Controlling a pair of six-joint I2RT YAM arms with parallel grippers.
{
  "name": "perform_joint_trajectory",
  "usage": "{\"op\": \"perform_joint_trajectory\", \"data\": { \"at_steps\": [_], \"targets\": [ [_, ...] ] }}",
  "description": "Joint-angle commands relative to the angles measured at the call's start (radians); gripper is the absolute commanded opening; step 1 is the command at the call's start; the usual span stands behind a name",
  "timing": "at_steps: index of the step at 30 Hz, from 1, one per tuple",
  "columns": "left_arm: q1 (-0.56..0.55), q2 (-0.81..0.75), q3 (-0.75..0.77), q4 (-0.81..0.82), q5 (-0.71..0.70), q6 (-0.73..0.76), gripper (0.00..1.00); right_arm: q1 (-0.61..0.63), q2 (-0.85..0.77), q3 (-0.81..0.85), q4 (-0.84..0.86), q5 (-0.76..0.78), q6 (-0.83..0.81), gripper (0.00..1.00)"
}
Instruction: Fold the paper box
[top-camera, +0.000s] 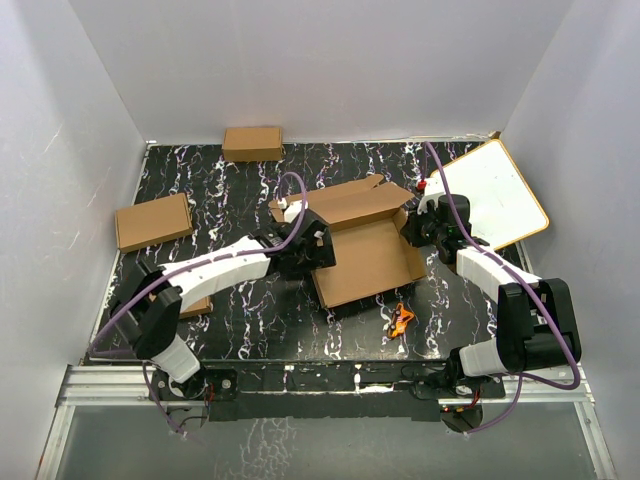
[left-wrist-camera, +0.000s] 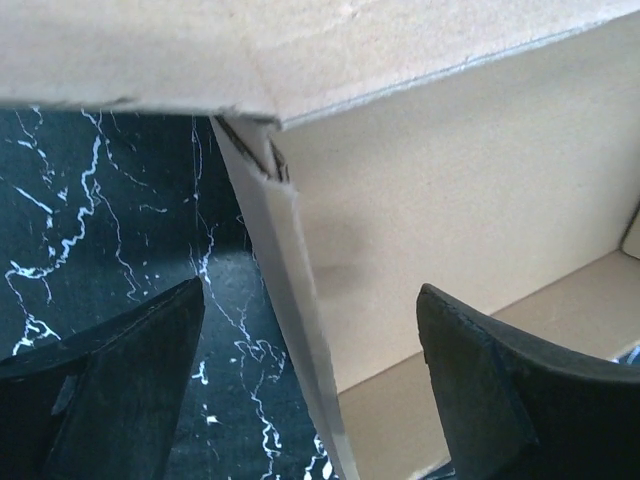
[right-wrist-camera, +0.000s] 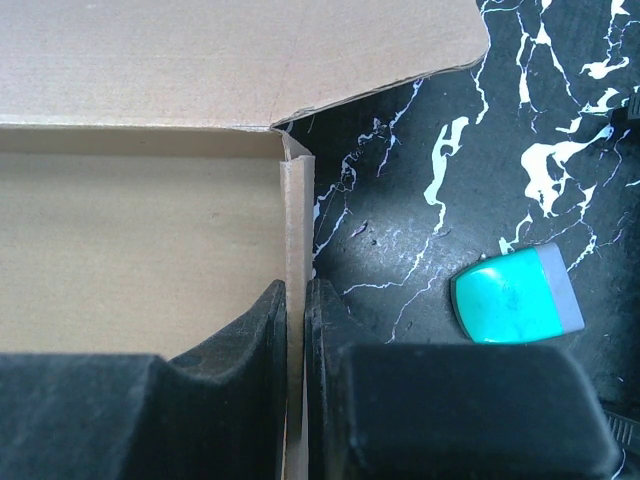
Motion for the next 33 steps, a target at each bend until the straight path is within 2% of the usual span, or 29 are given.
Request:
{"op": "perform_joint_trajectory", "data": {
  "at_steps": [1, 2, 8, 11, 15, 21, 26, 29, 33],
  "targets": [
    [-0.005, -0.109, -0.053, 0.037, 0.031, 0.004, 0.93, 0.002, -0.020, 0.013, 0.097, -0.027, 0.020, 0.08],
    [-0.005, -0.124, -0.060, 0.039, 0.032, 0.006, 0.97, 0.002, -0.019, 0.013, 0.096, -0.027, 0.020, 0.08],
    [-0.005, -0.269, -0.131, 0.117, 0.040, 0.077, 0.97, 0.001, -0.016, 0.013, 0.096, -0.039, 0.017, 0.08],
    [-0.004, -0.372, -0.206, 0.185, 0.042, 0.117, 0.97, -0.001, -0.012, 0.011, 0.096, -0.051, 0.011, 0.08],
    [0.022, -0.531, -0.335, 0.304, 0.112, 0.175, 0.97, 0.000, -0.007, 0.012, 0.096, -0.069, 0.007, 0.09],
    [0.106, -0.747, -0.520, 0.393, 0.181, 0.136, 0.97, 0.005, 0.034, 0.022, 0.100, -0.089, 0.044, 0.10],
    [0.145, -0.810, -0.574, 0.377, 0.190, 0.087, 0.97, 0.016, 0.094, 0.040, 0.104, -0.058, 0.076, 0.12],
    [0.146, -0.806, -0.575, 0.364, 0.187, 0.078, 0.97, 0.026, 0.115, 0.047, 0.102, -0.063, 0.075, 0.19],
    [0.146, -0.799, -0.563, 0.346, 0.178, 0.079, 0.96, 0.028, 0.105, 0.056, 0.086, -0.073, 0.049, 0.43]
  ]
}}
